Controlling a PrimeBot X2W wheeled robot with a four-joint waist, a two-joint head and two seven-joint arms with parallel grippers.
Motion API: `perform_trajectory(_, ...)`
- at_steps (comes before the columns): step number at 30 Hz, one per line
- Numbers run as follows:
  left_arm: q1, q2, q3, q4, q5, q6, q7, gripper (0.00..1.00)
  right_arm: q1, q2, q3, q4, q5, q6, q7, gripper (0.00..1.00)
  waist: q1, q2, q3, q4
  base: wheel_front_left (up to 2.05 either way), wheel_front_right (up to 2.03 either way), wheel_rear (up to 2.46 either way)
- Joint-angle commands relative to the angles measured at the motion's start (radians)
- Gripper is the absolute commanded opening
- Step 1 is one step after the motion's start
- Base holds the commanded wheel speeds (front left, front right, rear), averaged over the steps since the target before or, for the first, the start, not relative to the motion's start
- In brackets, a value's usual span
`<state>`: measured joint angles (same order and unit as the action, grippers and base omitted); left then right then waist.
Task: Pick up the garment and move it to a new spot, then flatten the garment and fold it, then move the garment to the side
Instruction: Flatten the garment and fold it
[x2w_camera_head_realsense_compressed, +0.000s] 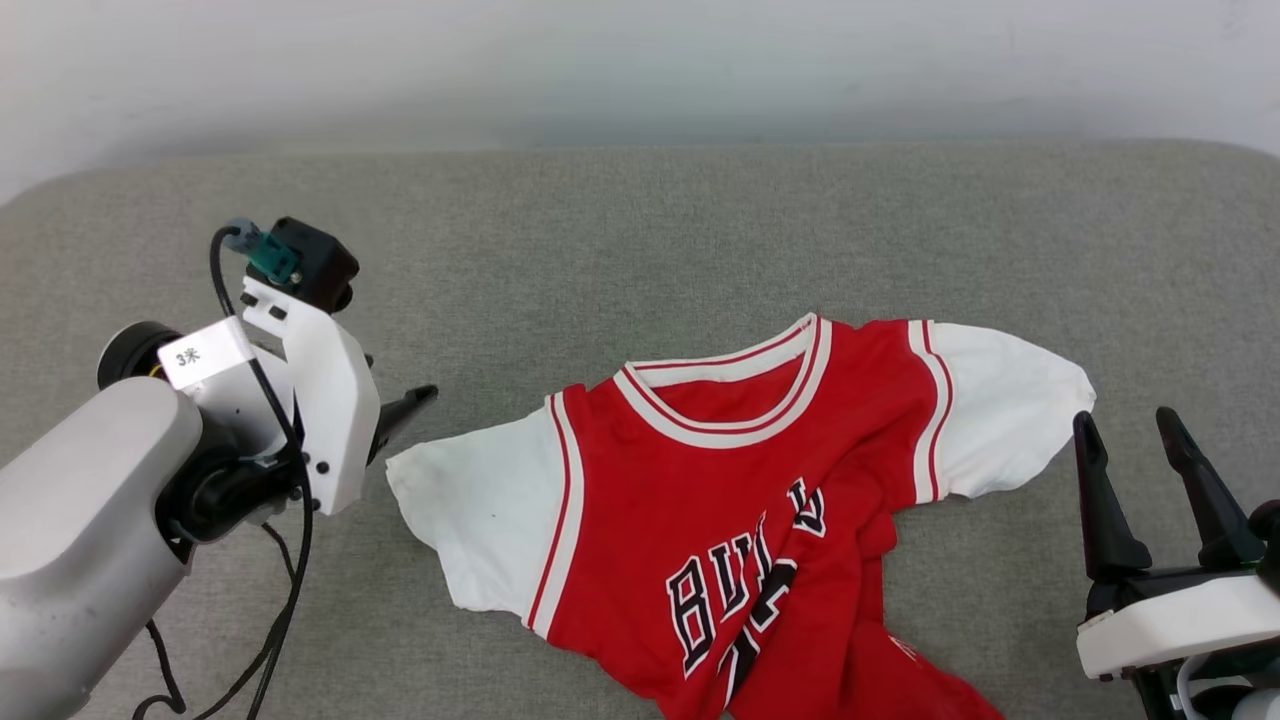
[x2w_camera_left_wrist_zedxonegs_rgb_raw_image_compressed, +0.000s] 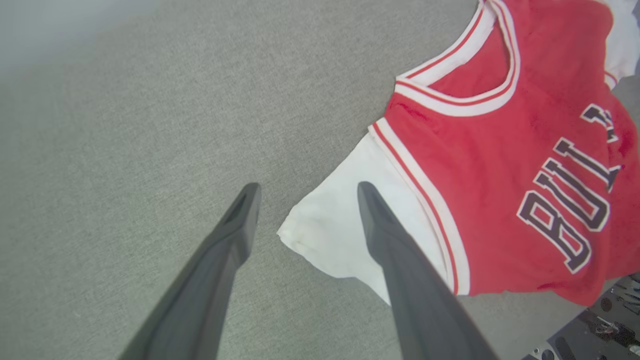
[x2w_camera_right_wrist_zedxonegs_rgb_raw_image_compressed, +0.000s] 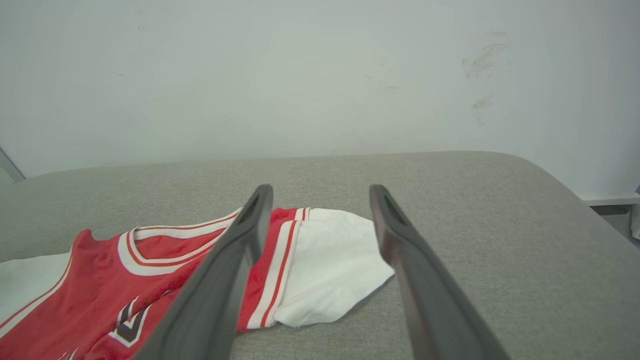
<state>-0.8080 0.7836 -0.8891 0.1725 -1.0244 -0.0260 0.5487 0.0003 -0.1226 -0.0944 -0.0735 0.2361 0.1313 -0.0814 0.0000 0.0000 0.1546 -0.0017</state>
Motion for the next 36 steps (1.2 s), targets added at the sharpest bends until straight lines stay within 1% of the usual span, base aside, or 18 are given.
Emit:
perform_trajectory(1, -0.017, -0.008, -0.008, 0.034, -0.007, -0.006, 0.027, 1.0, -0.014, 0.001, 0.0, -0.006, -0.008, -0.001, 0.003, 1.0, 0.0, 0.0, 0.02, -0.007, 0.0, 0.0, 0.0)
perform_trajectory(6, -0.024, -0.035, -0.027, 0.146, -0.032, -0.017, 0.081, 1.0, -0.034, -0.007, 0.008, -0.008, -0.008, -0.001, 0.003, 1.0, 0.0, 0.0, 0.057, -0.023, 0.0, 0.0, 0.0)
perform_trajectory(9, -0.019, -0.045, -0.048, 0.209, -0.028, -0.032, 0.104, 1.0, -0.048, -0.014, 0.011, -0.007, -0.007, -0.001, 0.002, 1.0, 0.0, 0.0, 0.077, -0.034, 0.0, 0.0, 0.0)
perform_trajectory(15, 0.001, -0.074, -0.077, 0.309, -0.021, -0.054, 0.097, 1.0, -0.065, -0.02, 0.007, -0.002, -0.006, -0.001, -0.004, 1.0, 0.0, 0.0, 0.108, -0.046, 0.0, 0.0, 0.0)
perform_trajectory(19, 0.026, -0.109, -0.115, 0.37, -0.018, -0.073, 0.109, 1.0, -0.071, -0.026, 0.008, 0.005, -0.002, -0.001, -0.008, 1.0, 0.0, 0.0, 0.119, -0.047, 0.0, 0.0, 0.0)
perform_trajectory(24, 0.051, -0.154, -0.164, 0.425, -0.002, -0.09, 0.096, 1.0, -0.083, -0.031, 0.013, 0.015, -0.001, -0.001, -0.01, 1.0, 0.0, 0.0, 0.127, -0.045, 0.0, 0.0, 0.0)
perform_trajectory(25, 0.056, -0.161, -0.174, 0.432, 0.001, -0.095, 0.09, 0.81, -0.083, -0.032, 0.014, 0.018, -0.001, -0.001, -0.011, 1.0, 0.0, 0.0, 0.127, -0.045, 0.0, 0.0, 0.0)
perform_trajectory(26, 0.059, -0.169, -0.182, 0.437, 0.003, -0.099, 0.081, 0.0, -0.084, -0.032, 0.016, 0.02, -0.002, -0.001, -0.011, 1.0, 0.0, 0.0, 0.126, -0.045, 0.0, 0.0, 0.0)
perform_trajectory(29, 0.043, -0.168, -0.194, 0.441, 0.027, -0.102, 0.029, 0.0, -0.081, -0.035, 0.016, 0.026, -0.001, -0.001, -0.011, 1.0, 0.0, 0.0, 0.115, -0.041, 0.0, 0.0, 0.0)
perform_trajectory(31, 0.005, -0.153, -0.172, 0.447, 0.057, -0.101, -0.058, 0.0, -0.075, -0.039, 0.011, 0.029, 0.001, -0.001, -0.008, 1.0, 0.0, 0.0, 0.104, -0.036, 0.0, 0.0, 0.0)
perform_trajectory(32, 0.005, -0.153, -0.172, 0.447, 0.057, -0.101, -0.058, 0.0, -0.075, -0.039, 0.011, 0.029, 0.001, -0.001, -0.008, 1.0, 0.0, 0.0, 0.104, -0.036, 0.0, 0.0, 0.0)
perform_trajectory(33, -0.025, -0.143, -0.152, 0.463, 0.083, -0.091, -0.128, 0.0, -0.069, -0.044, 0.004, 0.031, 0.002, -0.001, -0.006, 1.0, 0.0, 0.0, 0.089, -0.03, 0.0, 0.0, 0.0)
perform_trajectory(34, -0.037, -0.139, -0.141, 0.469, 0.091, -0.086, -0.16, 0.0, -0.065, -0.046, 0.0, 0.032, 0.001, -0.001, -0.004, 1.0, 0.0, 0.0, 0.08, -0.026, 0.0, 0.0, 0.0)
perform_trajectory(35, -0.042, -0.138, -0.131, 0.472, 0.09, -0.083, -0.184, 0.0, -0.063, -0.047, -0.002, 0.033, 0.001, -0.001, -0.001, 1.0, 0.0, 0.0, 0.072, -0.023, 0.0, 0.0, 0.0)
perform_trajectory(36, -0.042, -0.138, -0.131, 0.472, 0.09, -0.083, -0.184, 0.0, -0.063, -0.047, -0.002, 0.033, 0.001, -0.001, -0.001, 1.0, 0.0, 0.0, 0.072, -0.023, 0.0, 0.0, 0.0)
